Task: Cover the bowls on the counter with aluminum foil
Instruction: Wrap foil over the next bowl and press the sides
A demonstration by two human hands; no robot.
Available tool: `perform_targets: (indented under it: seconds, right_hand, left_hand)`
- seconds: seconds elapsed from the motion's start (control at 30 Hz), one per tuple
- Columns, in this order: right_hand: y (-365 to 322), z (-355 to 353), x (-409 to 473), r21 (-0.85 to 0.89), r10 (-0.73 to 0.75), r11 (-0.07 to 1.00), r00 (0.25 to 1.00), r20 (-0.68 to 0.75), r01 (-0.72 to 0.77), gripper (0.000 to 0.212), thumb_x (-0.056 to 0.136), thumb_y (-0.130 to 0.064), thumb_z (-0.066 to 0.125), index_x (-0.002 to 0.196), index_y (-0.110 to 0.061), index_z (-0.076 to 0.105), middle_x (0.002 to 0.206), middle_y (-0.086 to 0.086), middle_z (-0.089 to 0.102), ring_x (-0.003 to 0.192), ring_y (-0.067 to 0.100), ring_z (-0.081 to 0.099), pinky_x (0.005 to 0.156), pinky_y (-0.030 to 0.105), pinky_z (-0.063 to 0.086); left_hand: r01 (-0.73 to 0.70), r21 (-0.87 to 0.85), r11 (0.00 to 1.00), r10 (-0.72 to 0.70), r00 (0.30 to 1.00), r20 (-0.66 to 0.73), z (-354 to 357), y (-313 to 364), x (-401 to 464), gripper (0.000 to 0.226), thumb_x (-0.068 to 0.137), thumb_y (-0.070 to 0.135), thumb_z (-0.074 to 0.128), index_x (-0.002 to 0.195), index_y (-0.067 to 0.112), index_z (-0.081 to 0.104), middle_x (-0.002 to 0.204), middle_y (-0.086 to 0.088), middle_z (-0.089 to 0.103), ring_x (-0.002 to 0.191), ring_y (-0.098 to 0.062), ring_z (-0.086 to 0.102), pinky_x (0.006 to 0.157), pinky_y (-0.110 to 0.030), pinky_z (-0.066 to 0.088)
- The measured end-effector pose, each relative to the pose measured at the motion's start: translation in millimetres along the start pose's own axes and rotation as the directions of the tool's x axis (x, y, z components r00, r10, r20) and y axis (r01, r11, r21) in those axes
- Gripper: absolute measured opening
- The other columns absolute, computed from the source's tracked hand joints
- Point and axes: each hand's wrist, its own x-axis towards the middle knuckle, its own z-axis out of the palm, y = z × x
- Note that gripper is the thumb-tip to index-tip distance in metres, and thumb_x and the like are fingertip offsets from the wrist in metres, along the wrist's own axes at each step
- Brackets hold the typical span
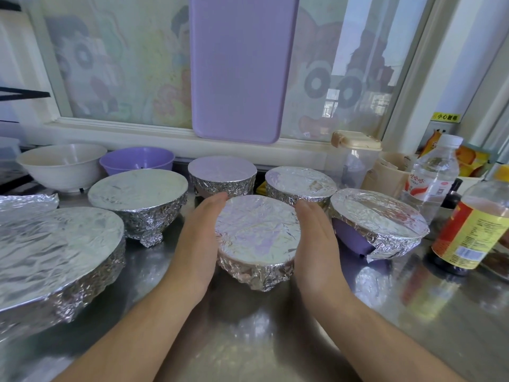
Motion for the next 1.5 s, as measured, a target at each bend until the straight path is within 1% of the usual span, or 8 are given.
perform_targets:
  seconds: [0.17, 0.43, 0.6, 0.73, 0.9, 1.03, 1.17, 1.5]
  right_hand:
    - [1.8, 1.9, 5.3, -0.021, -0.013, 1.000, 0.999, -0.045, 0.012, 0.026, 0.108, -0.017, 0.049, 0.097, -0.003, 0.068, 0.087, 0.000, 0.066, 0.079, 0.002, 0.055, 0.071, 0.011, 0.045]
    - [-3.1, 2.2, 8.7, 0.034, 0.081, 0.996, 0.996, -0.021, -0.080, 0.033, 0.087, -0.047, 0.061, 0.098, -0.020, 0.077, 0.105, 0.002, 0.076, 0.113, 0.027, 0.069, 0.112, 0.058, 0.047]
    - [-9.2, 0.6, -0.3, 0.037, 0.051, 0.998, 0.998, -0.028, -0.050, 0.031, 0.087, -0.047, 0.059, 0.101, -0.024, 0.075, 0.100, -0.006, 0.075, 0.108, 0.021, 0.069, 0.100, 0.047, 0.052]
    - [-4.4, -1.3, -4.7, 0.009, 0.000, 1.000, 0.999, -0.041, 0.001, 0.017, 0.106, -0.025, 0.054, 0.106, -0.023, 0.071, 0.093, -0.016, 0.071, 0.092, -0.001, 0.062, 0.079, 0.014, 0.045]
    - [0.8, 3.4, 1.4, -0.034, -0.002, 0.999, 0.997, -0.072, 0.000, 0.020, 0.108, -0.023, 0.050, 0.109, -0.022, 0.070, 0.100, -0.016, 0.069, 0.100, 0.005, 0.060, 0.088, 0.025, 0.042]
    - [-4.4, 8.1, 2.6, -0.011, 0.012, 1.000, 0.996, -0.088, -0.013, 0.024, 0.099, -0.032, 0.053, 0.105, -0.021, 0.074, 0.099, -0.008, 0.072, 0.100, 0.012, 0.064, 0.091, 0.033, 0.048]
    - [-9.0, 8.7, 3.3, 0.010, 0.063, 0.998, 0.994, -0.091, -0.063, 0.034, 0.087, -0.044, 0.052, 0.098, -0.021, 0.074, 0.107, 0.009, 0.074, 0.113, 0.034, 0.066, 0.105, 0.054, 0.049]
    - [-0.3, 0.9, -4.7, -0.020, -0.011, 1.000, 0.996, -0.086, 0.009, 0.018, 0.103, -0.036, 0.055, 0.102, -0.029, 0.071, 0.095, -0.013, 0.072, 0.099, 0.010, 0.064, 0.089, 0.027, 0.047]
  left_hand:
    - [-0.086, 0.019, 0.996, 0.087, 0.993, -0.075, 5.6, -3.6, -3.1, 0.023, 0.099, 0.033, 0.058, 0.111, 0.028, 0.077, 0.117, 0.006, 0.076, 0.115, -0.015, 0.069, 0.108, -0.042, 0.049]
    - [0.004, -0.029, 1.000, -0.005, 1.000, -0.024, 2.3, 2.8, -0.9, 0.025, 0.103, 0.028, 0.054, 0.105, 0.020, 0.078, 0.108, -0.003, 0.079, 0.105, -0.022, 0.073, 0.087, -0.036, 0.053]
    - [0.019, -0.092, 0.996, -0.016, 0.999, 0.034, 2.3, 7.7, 1.6, 0.023, 0.104, 0.032, 0.056, 0.110, 0.026, 0.077, 0.105, 0.009, 0.080, 0.103, -0.013, 0.075, 0.092, -0.034, 0.054]
    - [0.066, -0.136, 0.989, -0.061, 0.997, 0.041, 6.2, 6.0, 3.0, 0.022, 0.101, 0.029, 0.061, 0.106, 0.021, 0.081, 0.108, -0.003, 0.080, 0.102, -0.020, 0.076, 0.106, -0.046, 0.053]
    - [0.034, -0.099, 0.995, -0.041, 0.997, -0.067, 7.9, -5.6, 2.9, 0.025, 0.100, 0.028, 0.060, 0.101, 0.036, 0.083, 0.112, 0.004, 0.078, 0.109, -0.019, 0.072, 0.107, -0.050, 0.053]
    - [0.000, -0.065, 0.998, -0.005, 0.997, -0.074, 10.9, -5.1, 0.4, 0.028, 0.104, 0.023, 0.054, 0.094, 0.032, 0.079, 0.082, 0.023, 0.075, 0.078, 0.005, 0.070, 0.077, -0.024, 0.055]
    - [-0.019, -0.047, 0.999, 0.015, 0.997, -0.070, 8.7, -6.1, -0.1, 0.022, 0.105, 0.025, 0.054, 0.105, 0.028, 0.076, 0.096, 0.018, 0.075, 0.092, -0.003, 0.069, 0.077, -0.022, 0.052]
    - [-0.023, -0.071, 0.997, 0.018, 0.998, -0.068, 8.9, 0.8, -4.5, 0.020, 0.095, 0.042, 0.063, 0.106, 0.033, 0.077, 0.118, 0.003, 0.070, 0.104, -0.016, 0.067, 0.085, -0.033, 0.048]
